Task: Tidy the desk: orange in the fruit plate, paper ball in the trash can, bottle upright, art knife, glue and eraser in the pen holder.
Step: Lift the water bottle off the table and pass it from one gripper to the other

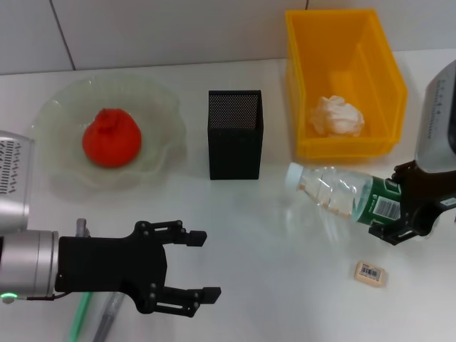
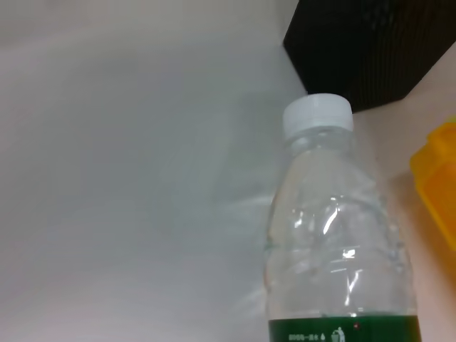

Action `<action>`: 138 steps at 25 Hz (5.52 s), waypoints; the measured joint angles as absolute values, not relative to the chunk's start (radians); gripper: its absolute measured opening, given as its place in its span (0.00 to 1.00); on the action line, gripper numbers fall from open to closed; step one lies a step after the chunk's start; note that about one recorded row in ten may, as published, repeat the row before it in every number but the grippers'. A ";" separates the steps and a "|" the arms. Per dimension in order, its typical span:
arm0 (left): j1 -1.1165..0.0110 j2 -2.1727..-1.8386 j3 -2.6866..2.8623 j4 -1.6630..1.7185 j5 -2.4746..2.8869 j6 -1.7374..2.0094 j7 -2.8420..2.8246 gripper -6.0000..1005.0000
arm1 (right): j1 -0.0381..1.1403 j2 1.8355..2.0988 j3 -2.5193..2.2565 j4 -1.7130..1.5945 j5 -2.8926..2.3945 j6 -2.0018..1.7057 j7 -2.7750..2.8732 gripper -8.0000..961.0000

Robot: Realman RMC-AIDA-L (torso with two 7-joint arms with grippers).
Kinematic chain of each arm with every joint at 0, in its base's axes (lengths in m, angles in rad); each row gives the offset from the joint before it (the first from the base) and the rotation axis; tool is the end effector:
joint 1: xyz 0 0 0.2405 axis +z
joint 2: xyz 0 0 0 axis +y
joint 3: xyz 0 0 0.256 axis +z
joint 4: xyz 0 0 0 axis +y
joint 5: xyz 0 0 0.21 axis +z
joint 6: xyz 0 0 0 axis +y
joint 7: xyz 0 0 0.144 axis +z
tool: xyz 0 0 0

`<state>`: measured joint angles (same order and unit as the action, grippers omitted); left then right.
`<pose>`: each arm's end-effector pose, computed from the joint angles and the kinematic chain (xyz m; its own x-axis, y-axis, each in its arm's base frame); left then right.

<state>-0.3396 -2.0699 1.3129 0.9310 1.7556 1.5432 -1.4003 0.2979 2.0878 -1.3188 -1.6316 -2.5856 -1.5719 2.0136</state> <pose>-0.2292 0.2791 -0.0386 0.9149 0.1801 0.3614 0.1857 -0.9824 0.0194 0.2272 0.3093 0.0430 0.8907 -0.3307 0.3119 -0.1831 -0.8891 -0.4196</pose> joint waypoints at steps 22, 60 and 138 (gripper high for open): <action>-0.358 -2.069 1.296 0.935 1.722 1.543 -1.396 0.86 | 0.149 2.089 -1.168 -1.701 -2.077 -1.461 1.761 0.80; -0.357 -2.069 1.268 0.886 1.516 1.448 -1.321 0.86 | 0.249 2.084 -1.041 -0.704 -1.395 -1.555 0.877 0.80; -0.428 -2.079 1.430 0.432 0.839 1.626 -1.025 0.78 | 0.502 2.091 -1.055 -0.335 -1.344 -1.527 0.669 0.80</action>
<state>-0.4284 -2.0785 1.4297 0.4317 0.8390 1.6261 -1.0246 0.5016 2.0908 -1.0552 -0.3351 -1.3436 -1.5269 0.6689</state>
